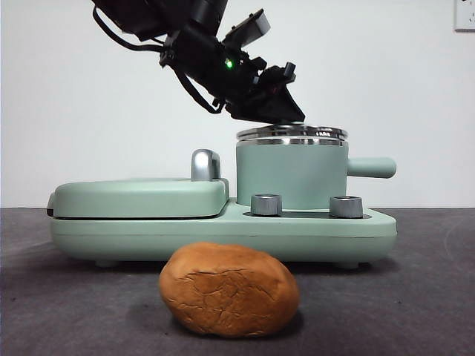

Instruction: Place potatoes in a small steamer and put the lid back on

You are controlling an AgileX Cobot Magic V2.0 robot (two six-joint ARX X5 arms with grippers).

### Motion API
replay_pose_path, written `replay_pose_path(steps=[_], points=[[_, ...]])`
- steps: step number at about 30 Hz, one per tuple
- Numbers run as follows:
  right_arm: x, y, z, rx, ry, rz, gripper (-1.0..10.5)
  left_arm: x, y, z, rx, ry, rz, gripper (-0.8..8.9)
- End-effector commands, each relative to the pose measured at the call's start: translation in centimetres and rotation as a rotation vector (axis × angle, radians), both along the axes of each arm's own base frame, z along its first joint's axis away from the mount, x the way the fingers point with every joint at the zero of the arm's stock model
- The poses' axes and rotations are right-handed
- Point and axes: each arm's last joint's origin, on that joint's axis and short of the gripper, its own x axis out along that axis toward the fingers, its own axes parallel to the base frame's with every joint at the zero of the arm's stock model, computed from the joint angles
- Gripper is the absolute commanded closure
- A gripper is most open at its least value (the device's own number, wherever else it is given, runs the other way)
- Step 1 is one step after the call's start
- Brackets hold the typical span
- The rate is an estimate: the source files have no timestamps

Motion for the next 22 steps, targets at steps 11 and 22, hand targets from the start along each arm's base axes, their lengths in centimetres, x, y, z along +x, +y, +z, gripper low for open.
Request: replay_pose_path(steps=[11, 22], points=[[0.0, 0.1, 0.6, 0.014, -0.014, 0.000, 6.8, -3.9, 4.7, 10.7, -0.089, -0.140, 0.062, 7.99], [-0.1, 0.5, 0.6, 0.014, -0.014, 0.037, 6.8, -7.7, 9.9, 14.9, -0.052, -0.086, 0.134, 7.98]])
